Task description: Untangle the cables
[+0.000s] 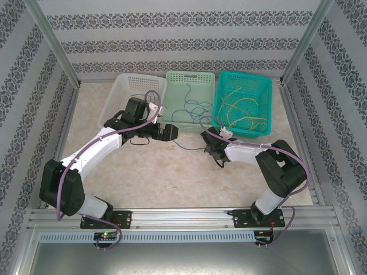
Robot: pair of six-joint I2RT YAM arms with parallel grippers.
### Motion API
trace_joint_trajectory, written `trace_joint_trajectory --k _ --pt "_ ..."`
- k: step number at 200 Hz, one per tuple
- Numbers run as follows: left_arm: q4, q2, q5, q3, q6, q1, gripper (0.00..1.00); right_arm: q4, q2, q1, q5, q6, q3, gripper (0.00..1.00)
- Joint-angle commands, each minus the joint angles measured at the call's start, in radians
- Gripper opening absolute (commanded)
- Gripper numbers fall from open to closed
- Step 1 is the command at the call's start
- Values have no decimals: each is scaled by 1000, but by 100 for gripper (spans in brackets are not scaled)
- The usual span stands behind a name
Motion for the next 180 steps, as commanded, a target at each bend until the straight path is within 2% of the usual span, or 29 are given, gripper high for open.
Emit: trace_joint_trajectory --k 1,25,52,67,89,108,141,180 --pt "-4 7 13 22 21 -8 100 51 -3 6 -52 -1 -6 19" --pt "-54 22 15 24 78 -14 100 67 -55 8 -91 28 -37 37" --pt "-171 55 -76 26 209 -63 100 85 -126 7 -120 44 -73 45" --pt "-245 95 -181 46 296 -127 100 82 -171 2 -135 44 -88 48" --pt "-315 179 -320 97 399 -226 99 79 -247 -11 -151 42 -116 53" --pt "-320 247 -382 134 436 -276 98 60 -306 -39 -171 44 -144 56" --pt "-290 316 -419 180 447 -300 98 79 -322 -63 -192 54 -163 59" --pt "-297 357 -402 217 443 -305 97 166 -180 -60 -175 83 -110 59"
